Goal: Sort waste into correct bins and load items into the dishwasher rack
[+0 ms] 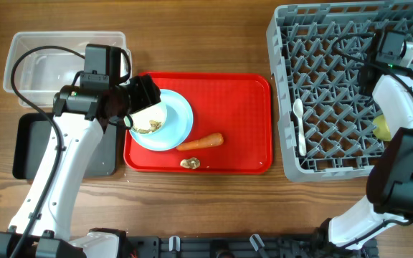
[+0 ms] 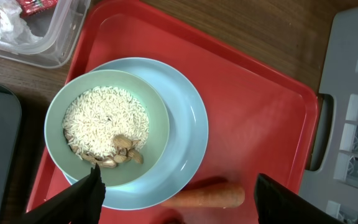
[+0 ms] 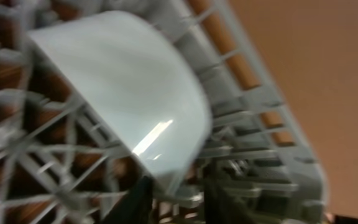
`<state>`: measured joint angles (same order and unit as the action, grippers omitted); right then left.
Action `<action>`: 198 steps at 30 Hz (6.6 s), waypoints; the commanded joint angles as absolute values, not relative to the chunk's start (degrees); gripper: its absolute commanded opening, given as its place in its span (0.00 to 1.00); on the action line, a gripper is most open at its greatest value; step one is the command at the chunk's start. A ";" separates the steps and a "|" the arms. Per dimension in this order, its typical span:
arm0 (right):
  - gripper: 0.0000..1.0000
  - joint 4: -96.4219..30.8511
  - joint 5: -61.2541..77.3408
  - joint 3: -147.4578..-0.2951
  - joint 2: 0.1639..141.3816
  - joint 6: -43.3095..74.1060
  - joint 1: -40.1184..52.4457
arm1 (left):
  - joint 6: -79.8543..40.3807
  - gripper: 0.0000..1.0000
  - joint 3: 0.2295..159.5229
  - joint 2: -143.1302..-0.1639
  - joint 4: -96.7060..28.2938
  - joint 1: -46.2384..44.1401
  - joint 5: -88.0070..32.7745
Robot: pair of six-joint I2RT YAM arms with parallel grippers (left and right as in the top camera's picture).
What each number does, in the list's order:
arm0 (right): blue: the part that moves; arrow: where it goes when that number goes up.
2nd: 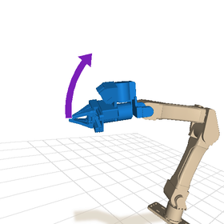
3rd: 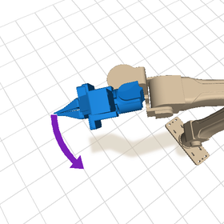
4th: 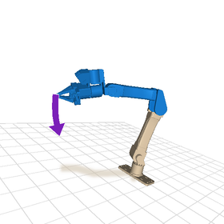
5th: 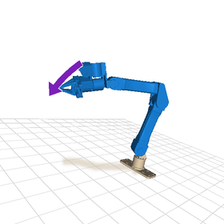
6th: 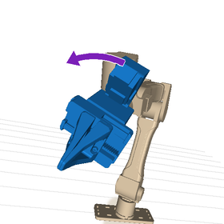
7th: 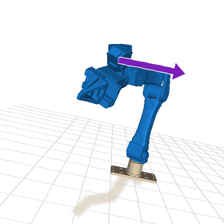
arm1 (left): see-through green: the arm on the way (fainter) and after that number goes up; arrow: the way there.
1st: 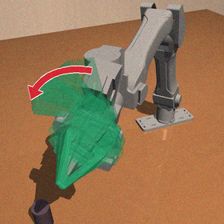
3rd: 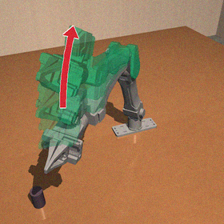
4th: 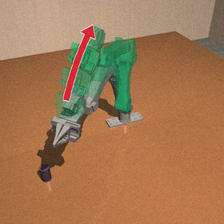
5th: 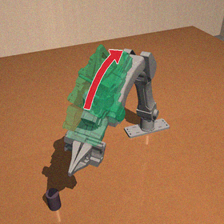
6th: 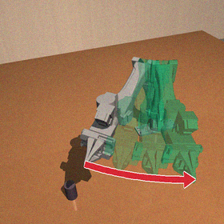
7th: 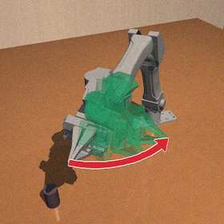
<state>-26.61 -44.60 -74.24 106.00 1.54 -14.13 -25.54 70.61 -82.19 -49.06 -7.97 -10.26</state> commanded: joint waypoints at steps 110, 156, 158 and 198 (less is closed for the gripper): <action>0.70 -51.94 8.86 -74.13 91.50 10.46 20.45 | -14.06 0.04 71.16 -83.50 -58.54 15.49 -28.71; 0.70 -52.77 8.86 -74.13 91.50 10.52 20.45 | 4.10 0.04 54.30 -93.45 -46.26 46.78 -82.67; 0.70 -52.80 8.86 -74.13 91.50 10.52 20.45 | 4.10 0.04 54.30 -93.45 -46.26 46.78 -82.67; 0.70 -53.41 8.84 -74.13 91.50 10.63 20.45 | 3.42 0.04 54.33 -93.45 -46.39 46.78 -75.22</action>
<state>-53.30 10.00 -73.97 90.87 9.87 20.23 2.76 54.57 -92.92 -46.22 46.30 -77.10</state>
